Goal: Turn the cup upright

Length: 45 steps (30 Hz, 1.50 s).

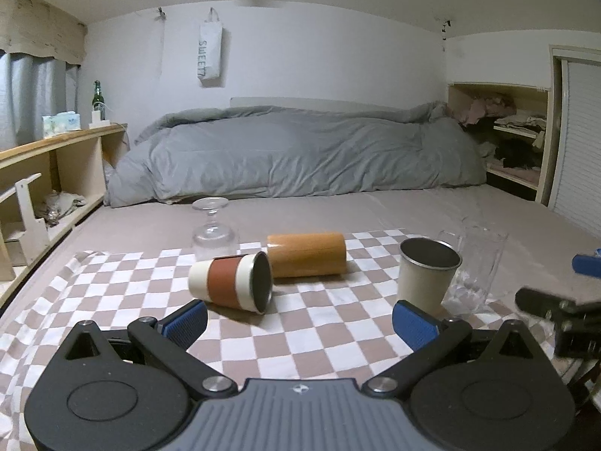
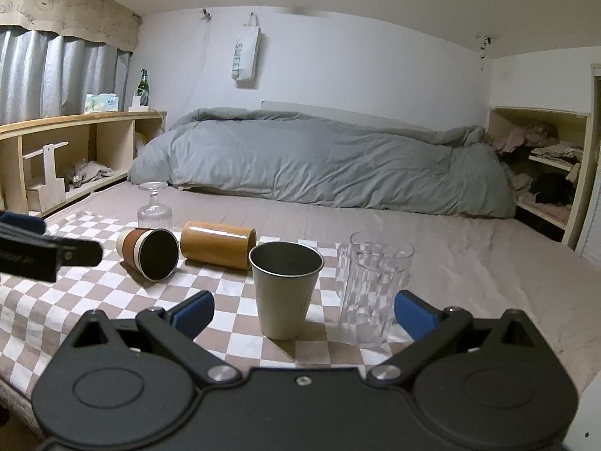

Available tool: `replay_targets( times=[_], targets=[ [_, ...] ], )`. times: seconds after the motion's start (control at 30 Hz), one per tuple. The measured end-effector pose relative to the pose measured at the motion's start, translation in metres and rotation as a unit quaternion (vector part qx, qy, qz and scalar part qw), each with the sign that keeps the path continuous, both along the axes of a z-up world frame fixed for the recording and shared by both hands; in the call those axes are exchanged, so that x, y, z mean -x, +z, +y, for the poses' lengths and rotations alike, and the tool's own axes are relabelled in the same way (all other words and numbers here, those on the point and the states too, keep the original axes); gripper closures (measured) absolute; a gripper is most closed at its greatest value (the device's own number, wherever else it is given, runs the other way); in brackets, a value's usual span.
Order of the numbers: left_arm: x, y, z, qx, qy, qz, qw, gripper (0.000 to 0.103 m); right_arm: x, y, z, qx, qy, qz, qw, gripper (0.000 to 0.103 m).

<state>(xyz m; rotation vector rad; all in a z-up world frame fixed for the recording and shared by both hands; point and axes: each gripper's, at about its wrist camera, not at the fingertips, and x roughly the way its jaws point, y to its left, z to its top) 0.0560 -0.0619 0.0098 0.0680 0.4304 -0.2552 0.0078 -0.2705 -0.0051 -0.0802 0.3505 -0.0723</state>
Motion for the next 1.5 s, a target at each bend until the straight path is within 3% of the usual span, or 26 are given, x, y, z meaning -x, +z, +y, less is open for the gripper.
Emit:
replay_targets(
  times=[0.47,1.5],
  targets=[
    [0.021,-0.009,0.02,-0.003,0.034,-0.023,0.9991,0.0,0.018,-0.012,0.0,-0.022,-0.03,-0.013,0.999,0.0],
    [0.033,-0.01,0.031,-0.012,0.046,-0.034,0.9983,0.0,0.018,-0.016,0.019,-0.012,0.003,-0.012,1.0,0.0]
  ],
)
